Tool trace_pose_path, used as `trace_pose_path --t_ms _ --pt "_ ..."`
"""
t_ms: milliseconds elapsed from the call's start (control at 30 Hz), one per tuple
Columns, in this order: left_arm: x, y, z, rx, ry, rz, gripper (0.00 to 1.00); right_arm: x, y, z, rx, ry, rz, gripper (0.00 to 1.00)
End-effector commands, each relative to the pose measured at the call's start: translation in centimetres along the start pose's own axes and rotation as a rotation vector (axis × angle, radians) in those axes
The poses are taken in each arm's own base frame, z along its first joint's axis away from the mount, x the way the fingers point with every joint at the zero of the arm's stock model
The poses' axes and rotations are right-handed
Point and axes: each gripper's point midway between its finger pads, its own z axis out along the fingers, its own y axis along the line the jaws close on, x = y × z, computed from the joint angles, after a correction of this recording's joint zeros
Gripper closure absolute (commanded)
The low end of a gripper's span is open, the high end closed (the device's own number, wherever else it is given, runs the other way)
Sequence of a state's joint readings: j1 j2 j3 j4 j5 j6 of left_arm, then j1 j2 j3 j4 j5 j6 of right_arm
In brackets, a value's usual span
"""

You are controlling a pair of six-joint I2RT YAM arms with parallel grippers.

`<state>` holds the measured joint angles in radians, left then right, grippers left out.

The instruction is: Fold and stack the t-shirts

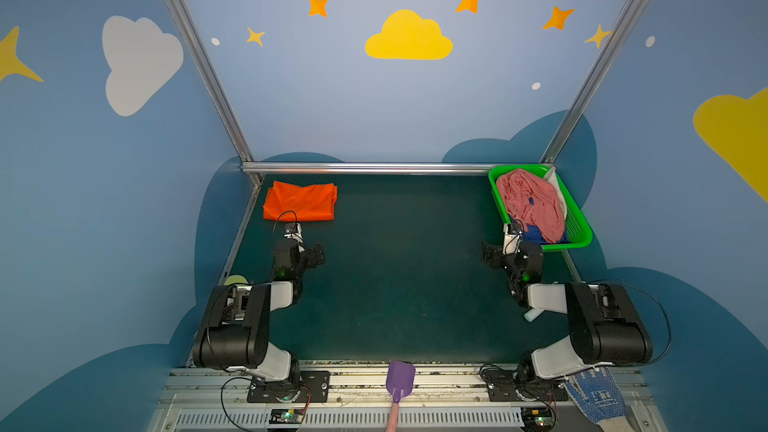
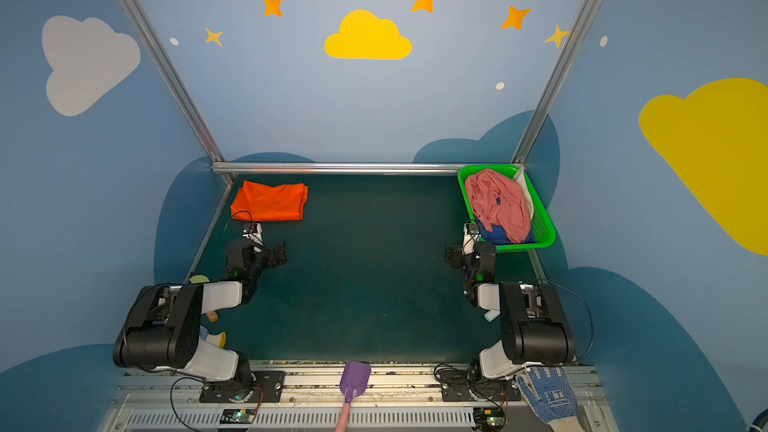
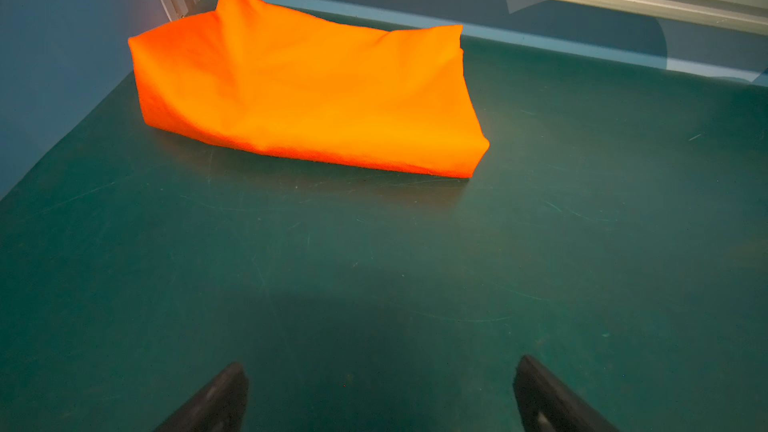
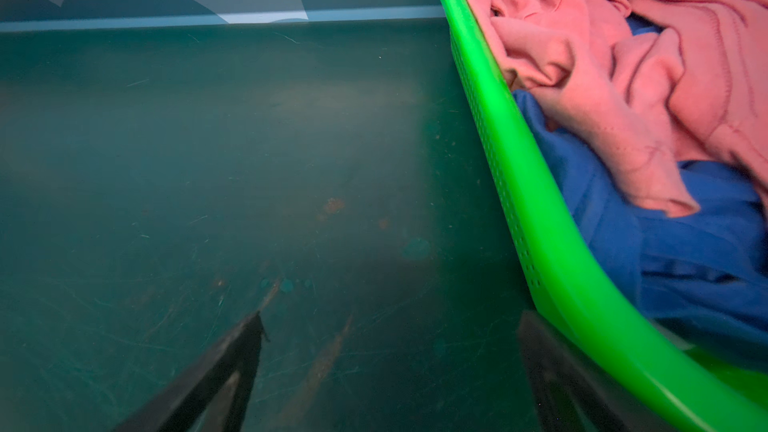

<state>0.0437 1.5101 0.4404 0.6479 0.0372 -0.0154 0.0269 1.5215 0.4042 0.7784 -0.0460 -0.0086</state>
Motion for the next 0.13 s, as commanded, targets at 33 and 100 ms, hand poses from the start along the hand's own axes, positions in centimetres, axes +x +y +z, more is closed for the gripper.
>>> trace_pose_path --t_ms 33,100 --pt "-0.95 -0.23 0.08 0.007 -0.027 -0.002 0.00 -0.82 0.02 -0.01 -0.007 -0.014 -0.004 0.03" --pt "-0.96 -0.22 0.08 0.007 -0.027 -0.002 0.00 -0.89 0.02 -0.03 -0.006 -0.017 -0.007 0.03"
